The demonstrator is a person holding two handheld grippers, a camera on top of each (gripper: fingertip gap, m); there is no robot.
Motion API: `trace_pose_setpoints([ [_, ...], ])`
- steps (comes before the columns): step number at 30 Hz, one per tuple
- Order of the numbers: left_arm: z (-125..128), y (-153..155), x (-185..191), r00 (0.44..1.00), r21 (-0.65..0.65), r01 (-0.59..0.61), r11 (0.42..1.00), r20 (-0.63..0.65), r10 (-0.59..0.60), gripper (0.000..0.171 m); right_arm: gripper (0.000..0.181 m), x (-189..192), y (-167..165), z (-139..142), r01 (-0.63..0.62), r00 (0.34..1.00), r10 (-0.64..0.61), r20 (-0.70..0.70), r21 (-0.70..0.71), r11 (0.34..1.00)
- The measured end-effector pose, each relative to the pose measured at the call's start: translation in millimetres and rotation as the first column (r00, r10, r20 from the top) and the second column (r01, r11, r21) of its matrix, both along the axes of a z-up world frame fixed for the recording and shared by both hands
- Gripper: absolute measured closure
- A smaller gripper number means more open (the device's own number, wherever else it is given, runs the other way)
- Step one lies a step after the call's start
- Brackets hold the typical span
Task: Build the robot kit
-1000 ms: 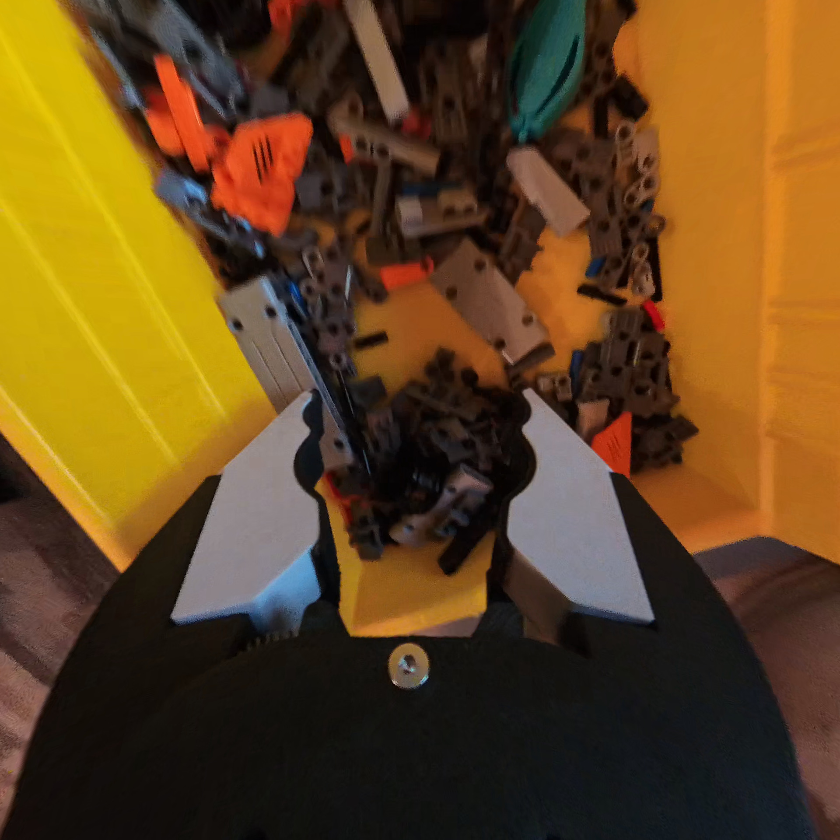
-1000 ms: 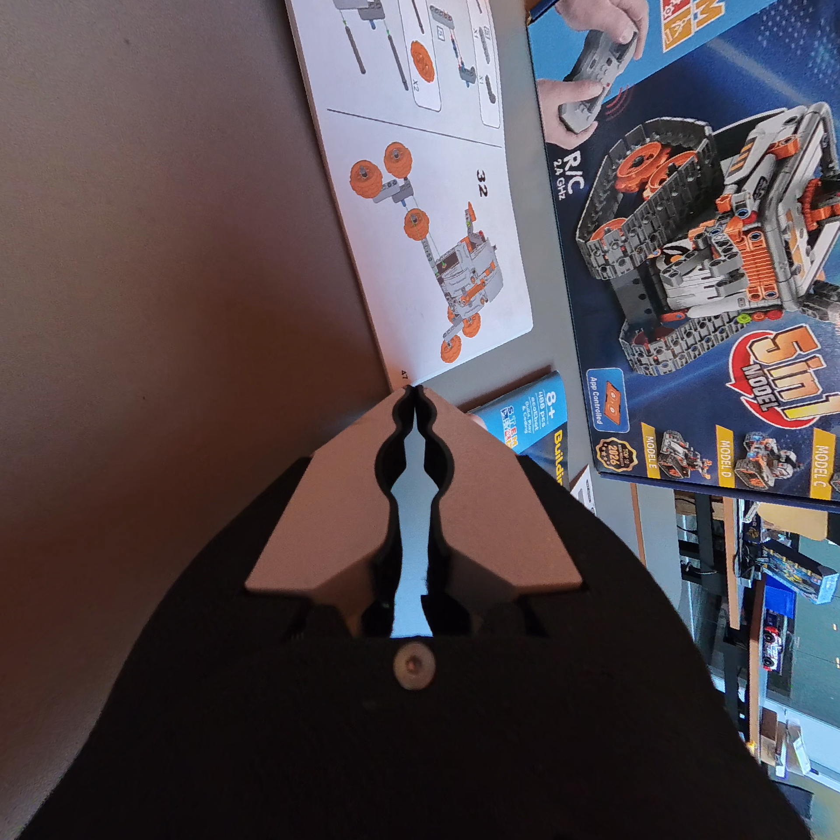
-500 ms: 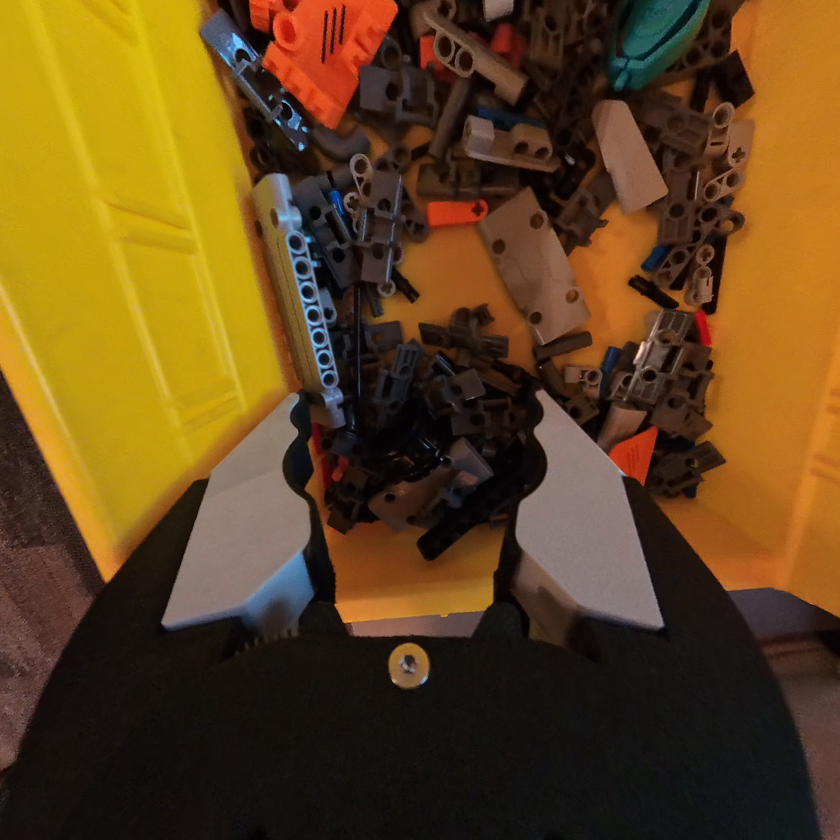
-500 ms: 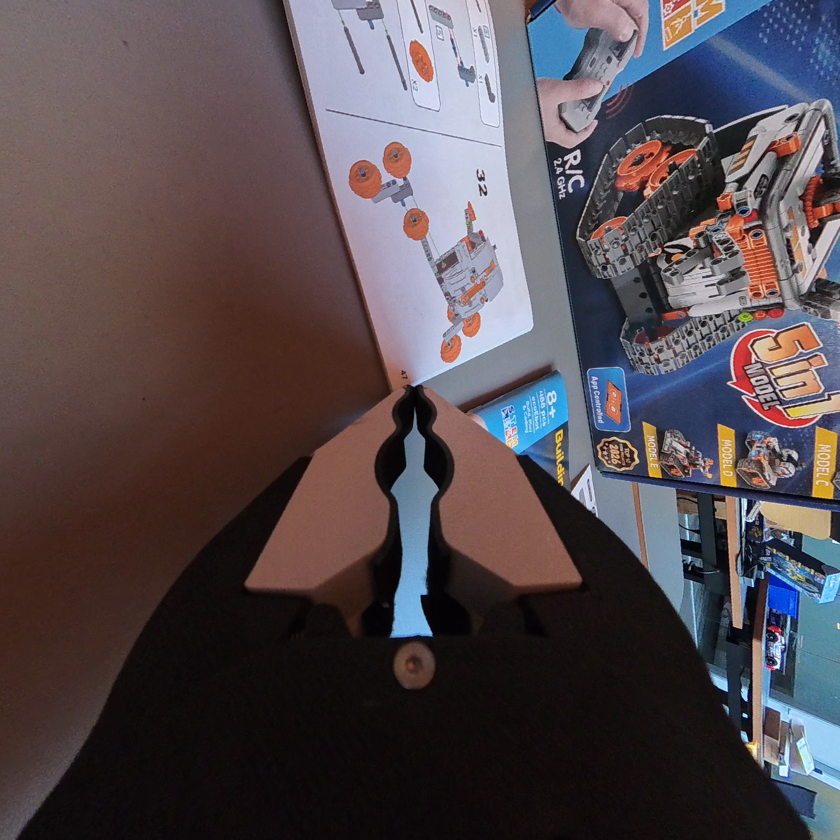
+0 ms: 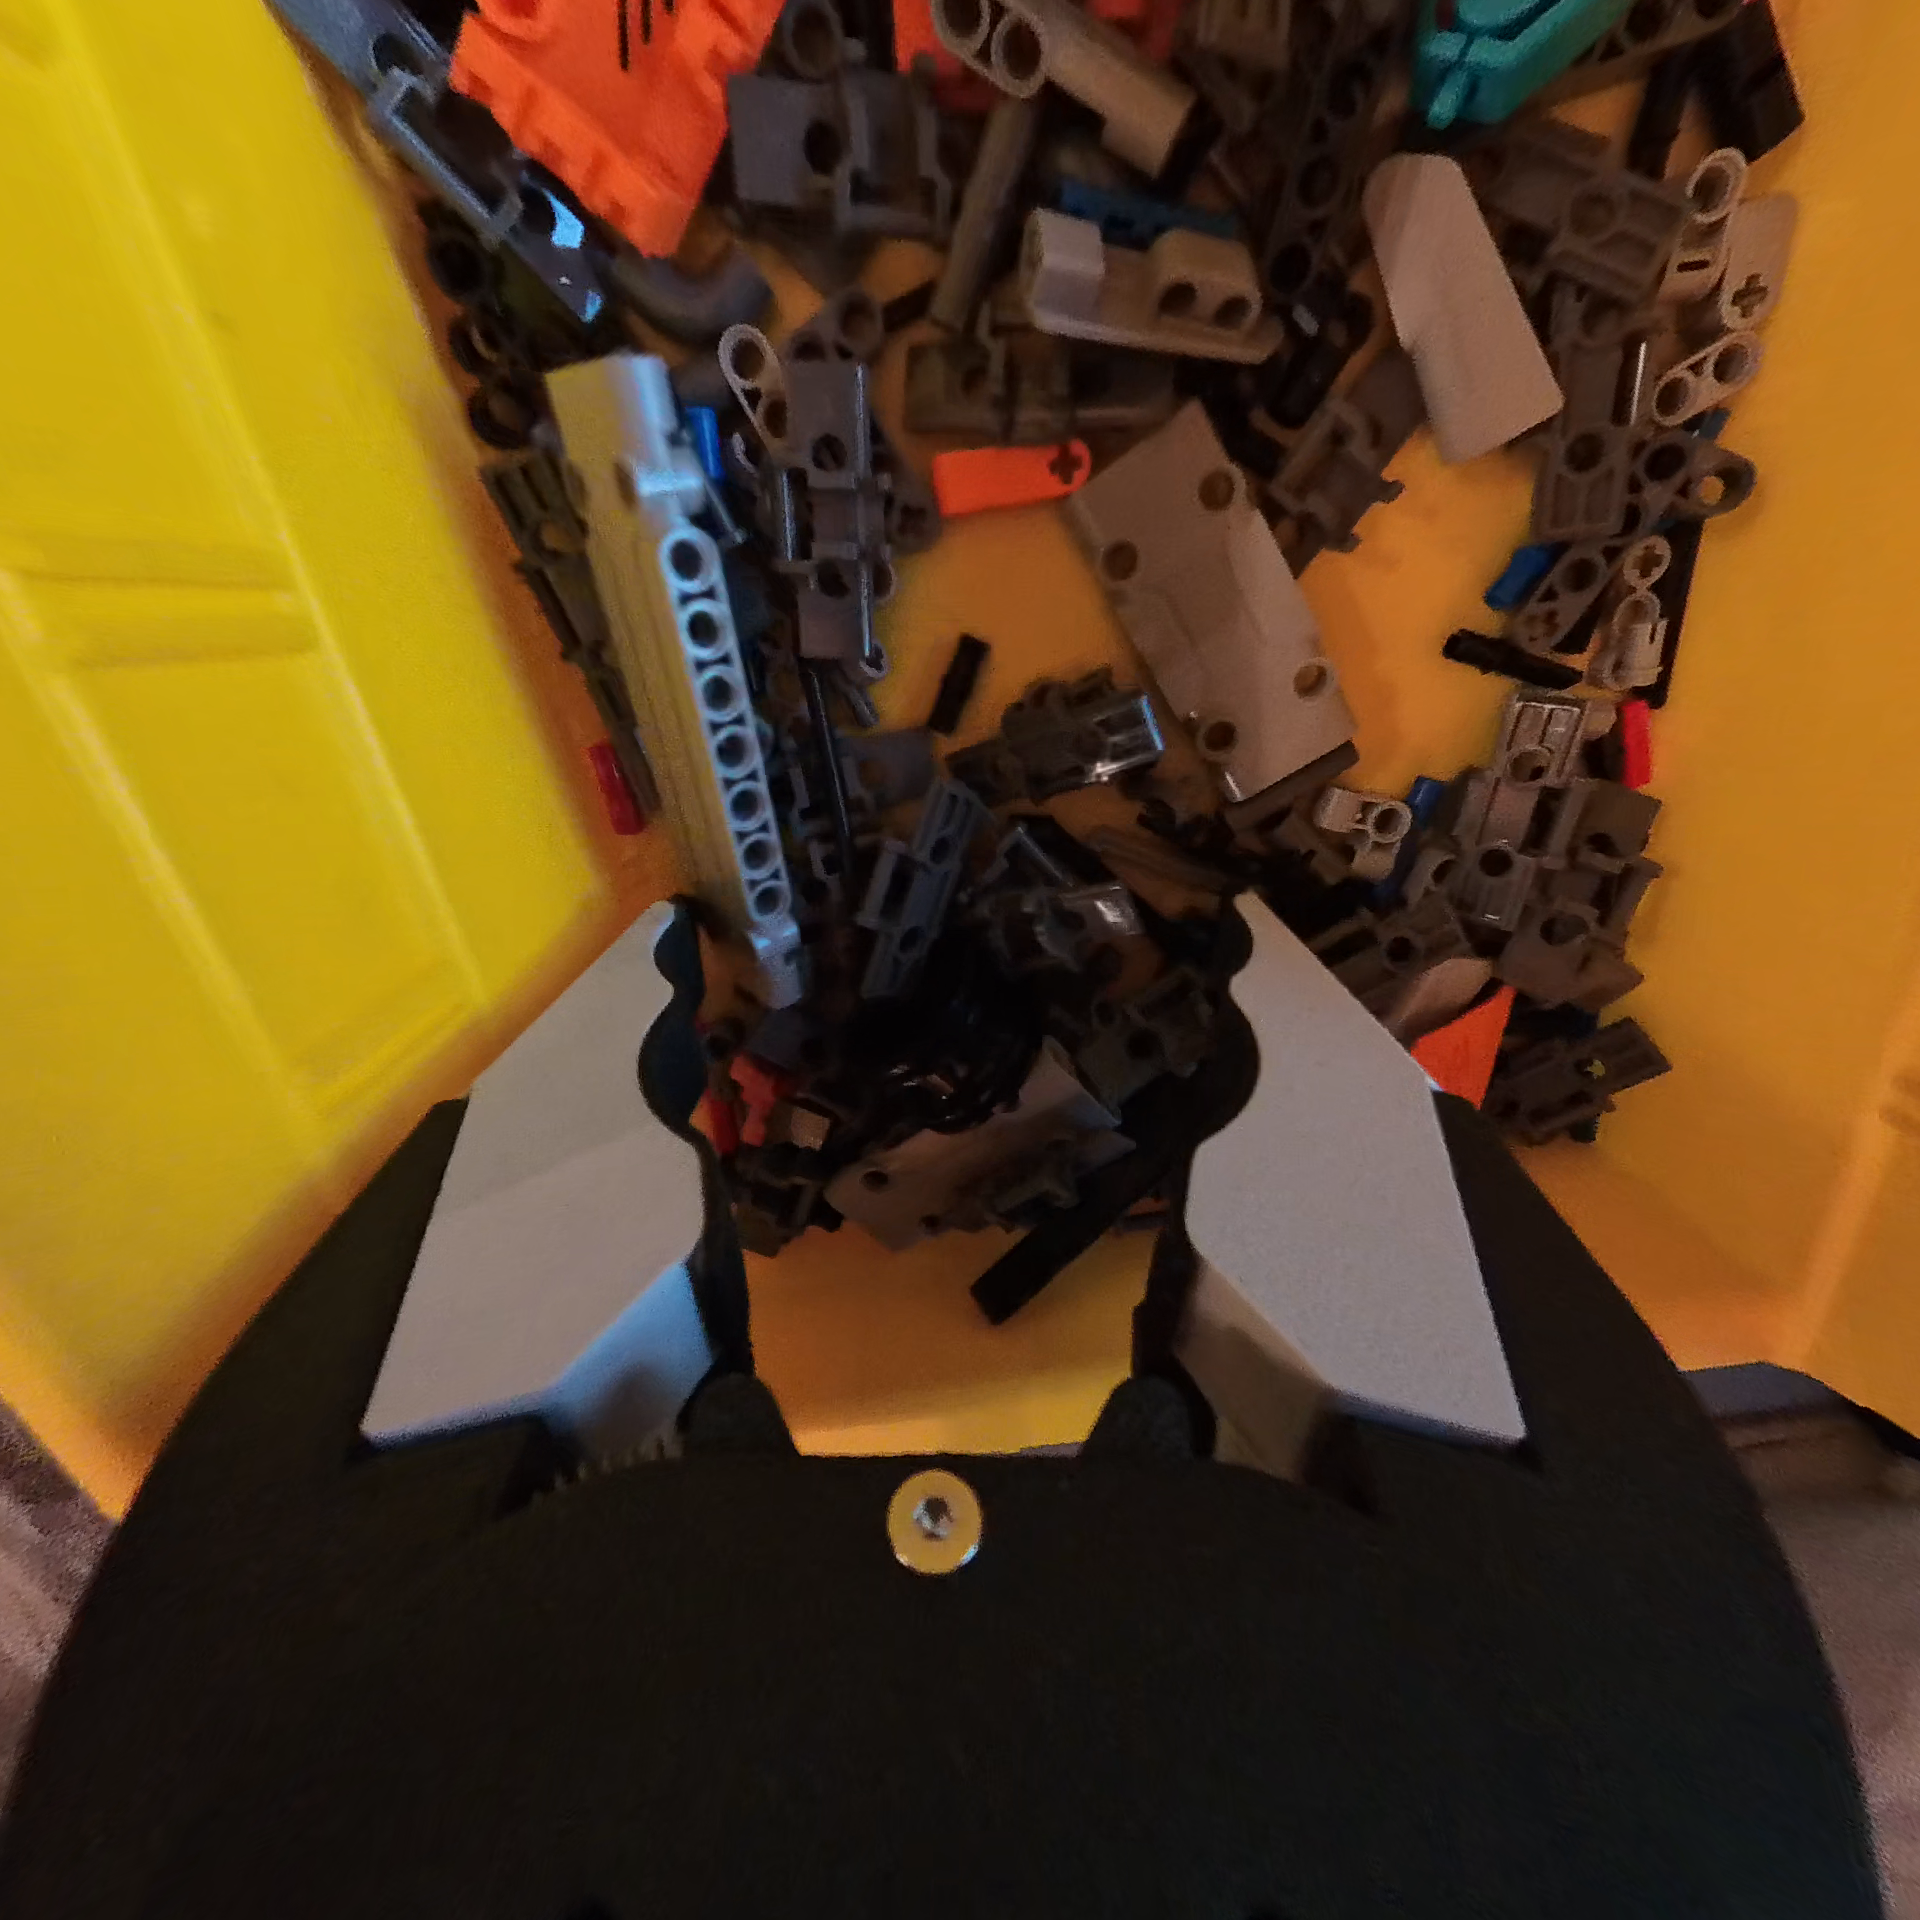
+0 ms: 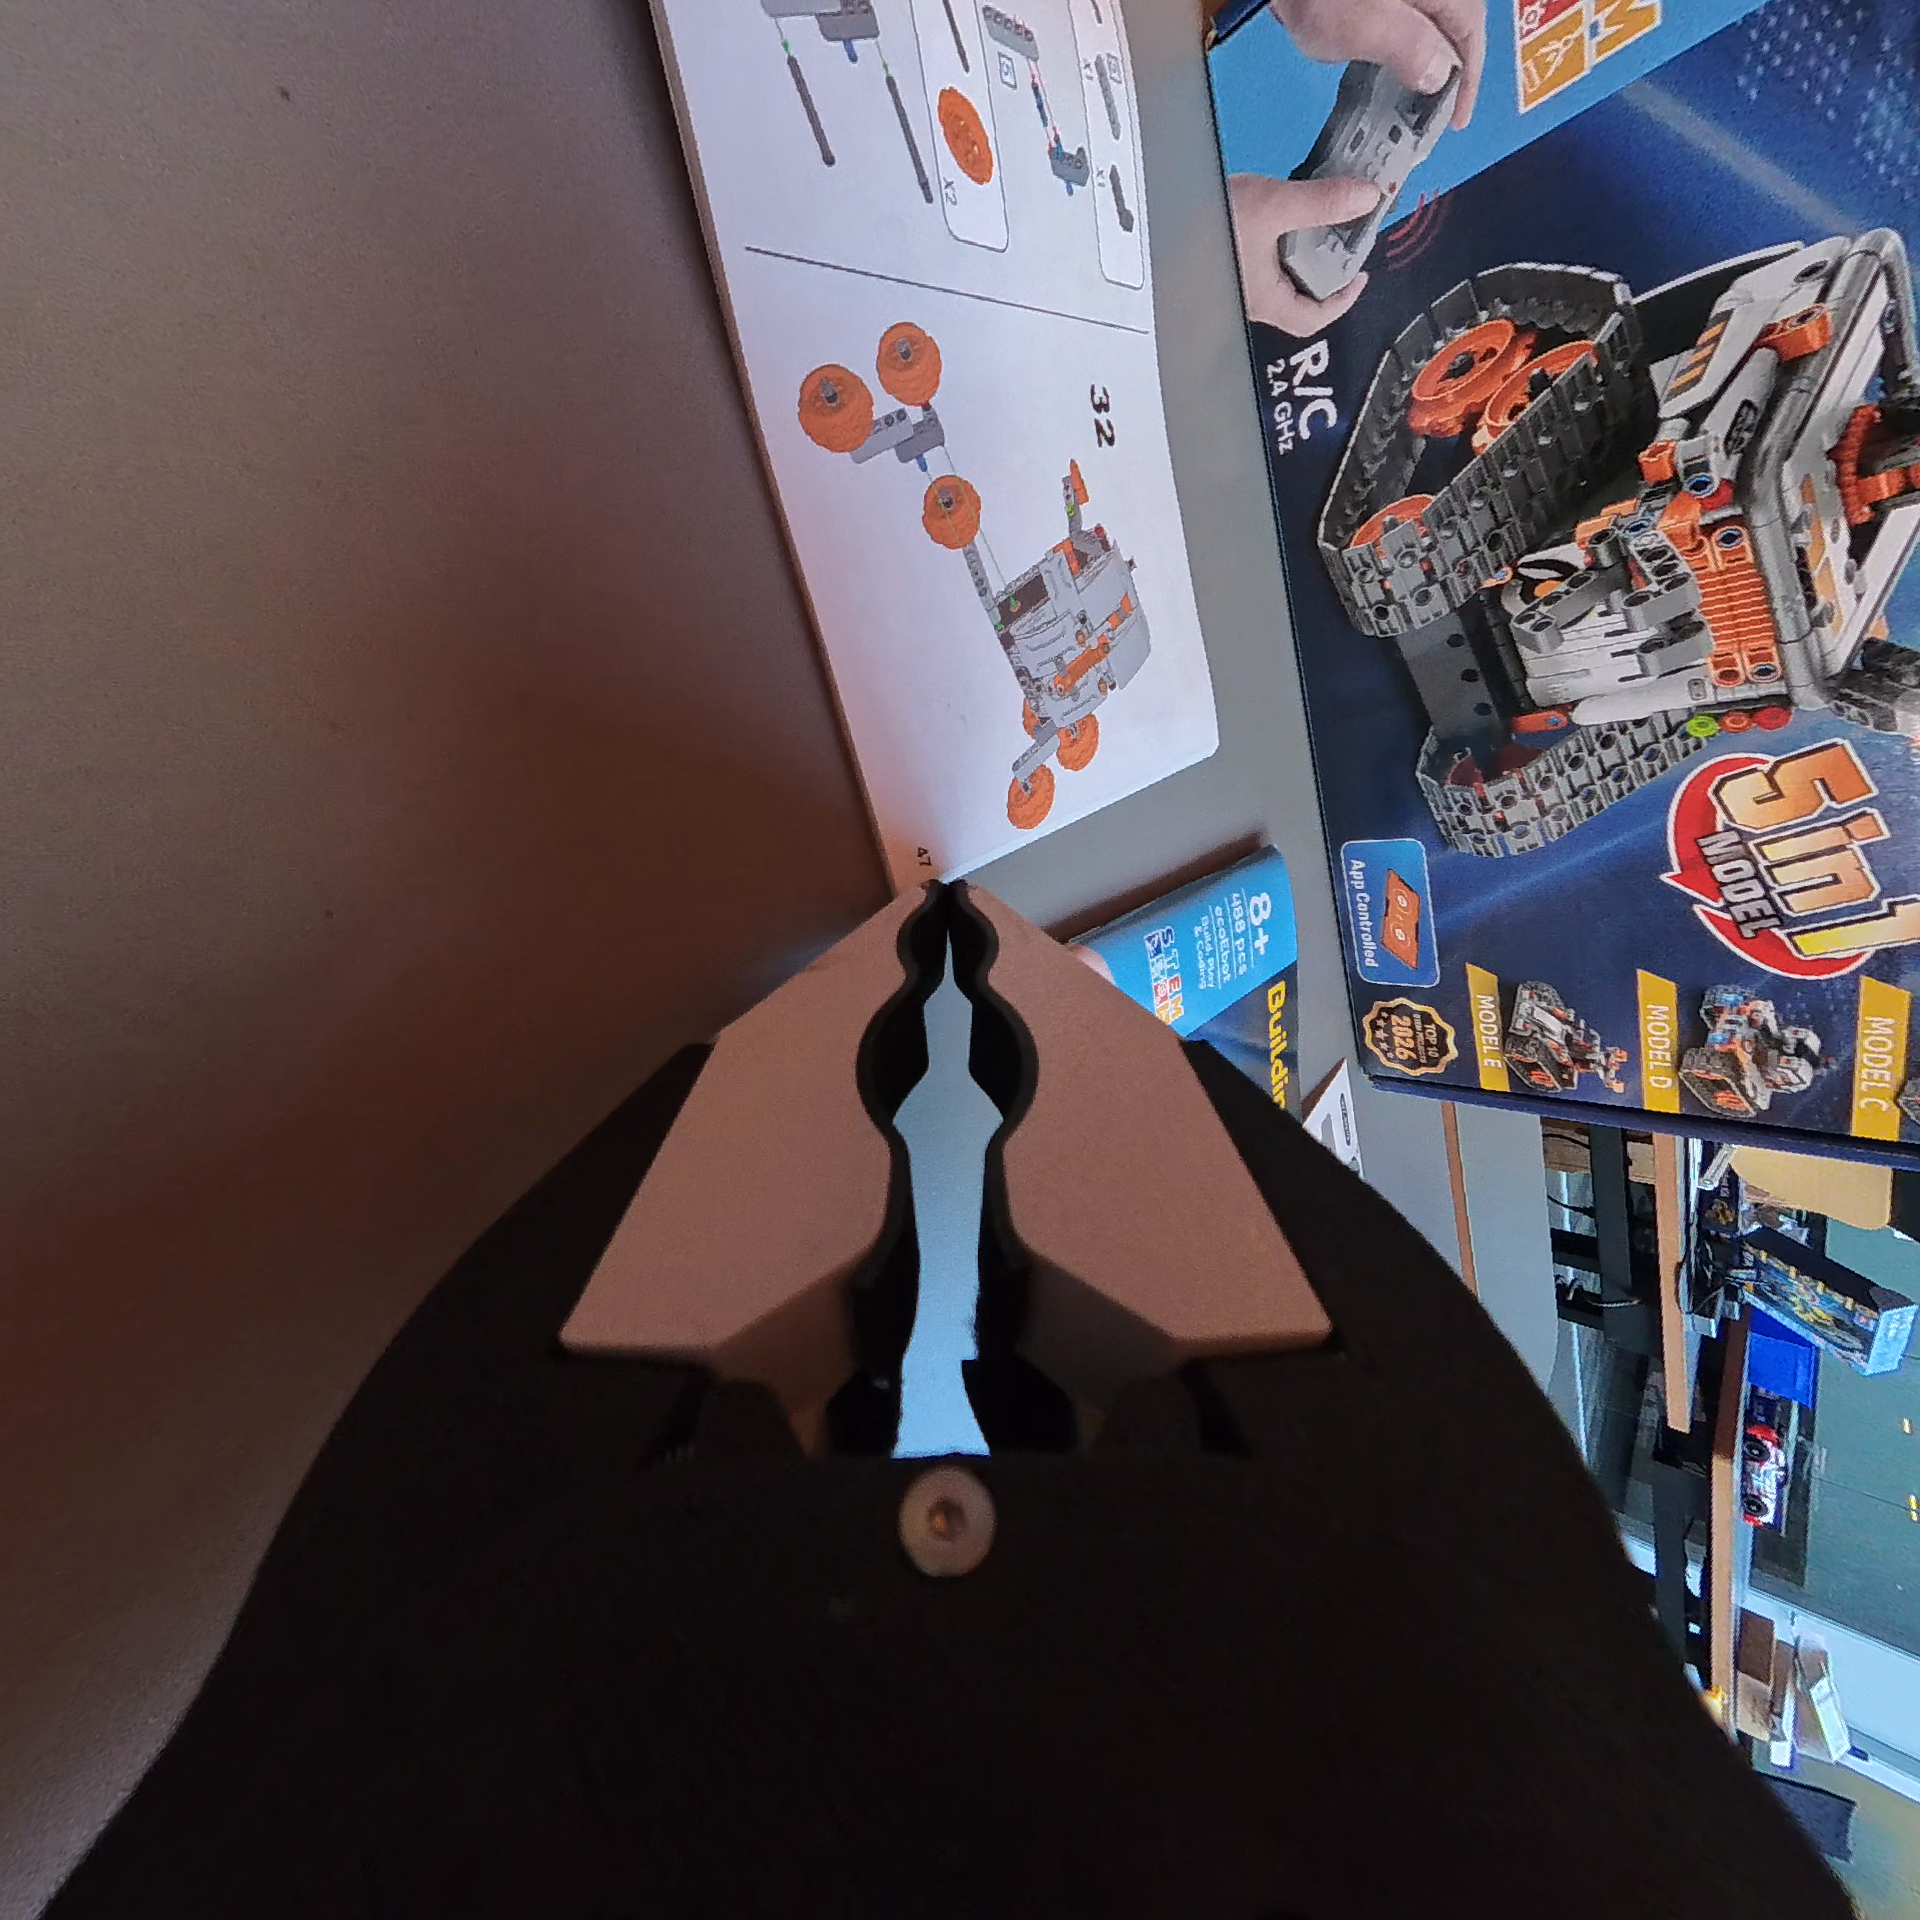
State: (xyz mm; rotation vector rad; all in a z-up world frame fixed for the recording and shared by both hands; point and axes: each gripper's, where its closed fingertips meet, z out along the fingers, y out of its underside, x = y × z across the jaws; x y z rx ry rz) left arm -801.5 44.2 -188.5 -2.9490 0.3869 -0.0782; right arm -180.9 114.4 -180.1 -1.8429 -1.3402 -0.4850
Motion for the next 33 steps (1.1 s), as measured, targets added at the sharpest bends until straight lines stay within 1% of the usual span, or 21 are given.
trace_pose_setpoints([
  [3,0.8,1.9,-1.0,1.000,0.022,0.011,1.000,-0.002,-0.011,0.080,0.181,0.0,-0.1,0.1,0.002,1.000,-0.002,0.000,0.004,1.000],
  [4,0.8,2.3,-4.3,1.000,0.028,0.015,1.000,-0.023,-0.014,0.093,0.181,0.0,-0.2,0.1,0.003,1.000,-0.003,0.000,0.007,1.000],
  [5,0.8,2.5,-5.2,0.999,0.028,0.021,0.999,-0.032,-0.021,0.097,0.181,-0.1,-0.2,0.1,0.003,1.000,-0.003,-0.002,0.007,1.000],
  [11,0.8,2.0,-4.6,0.999,0.007,0.026,1.000,-0.036,-0.026,0.099,0.181,-0.6,-0.7,0.1,0.009,0.999,-0.009,-0.042,-0.010,1.000],
  [15,1.3,0.7,-1.7,0.999,-0.006,0.019,1.000,-0.040,-0.019,0.105,0.181,-0.2,-1.1,0.0,0.044,0.997,-0.047,-0.068,-0.036,0.998],
  [16,1.6,-0.2,0.0,0.999,-0.014,0.027,1.000,-0.042,-0.028,0.109,0.181,-0.4,-1.6,0.0,0.048,0.997,-0.050,-0.062,-0.039,0.998],
  [17,2.1,-1.1,1.6,0.998,-0.023,0.041,0.999,-0.047,-0.042,0.120,0.181,-0.7,-2.4,0.0,0.048,0.998,-0.050,-0.050,-0.038,0.998],
  [18,2.4,-1.2,2.3,0.997,-0.032,0.054,0.998,-0.059,-0.056,0.121,0.181,-0.9,-3.1,-0.1,0.048,0.998,-0.049,-0.036,-0.039,0.998],
  [20,2.7,-1.2,5.4,0.993,-0.056,0.086,0.995,-0.072,-0.089,0.130,0.181,-2.3,-4.9,-0.2,0.048,0.999,-0.049,-0.016,-0.042,0.998],
  [23,5.9,1.1,0.8,0.981,-0.105,0.122,0.987,-0.140,-0.136,0.132,0.181,-4.8,-6.9,-0.2,0.047,0.999,-0.047,0.005,-0.046,0.998],
  [24,8.6,4.1,-1.0,0.974,-0.111,0.143,0.983,-0.163,-0.160,0.136,0.181,-5.1,-7.0,-0.2,0.048,0.999,-0.048,0.012,-0.046,0.998],
  [25,12.3,8.8,-2.2,0.967,-0.109,0.164,0.980,-0.180,-0.182,0.143,0.181,-5.3,-7.0,-0.2,0.050,0.999,-0.049,0.018,-0.045,0.998],
  [27,19.5,19.4,-2.7,0.959,-0.102,0.198,0.975,-0.188,-0.214,0.146,0.181,-5.6,-6.9,-0.2,0.050,0.999,-0.049,0.019,-0.043,0.998],
  [31,27.4,38.8,0.9,0.961,-0.109,0.229,0.967,-0.133,-0.242,0.146,0.181,-5.6,-7.0,-0.2,0.050,0.999,-0.050,-0.001,-0.045,0.998],
  [32,29.4,45.0,2.2,0.962,-0.100,0.234,0.967,-0.117,-0.245,0.147,0.181,-5.7,-6.8,-0.2,0.049,0.999,-0.049,-0.007,-0.046,0.998],
  [33,32.0,52.4,2.6,0.963,-0.083,0.236,0.968,-0.111,-0.244,0.153,0.181,-5.8,-6.7,-0.2,0.047,0.999,-0.048,-0.013,-0.045,0.998],
])
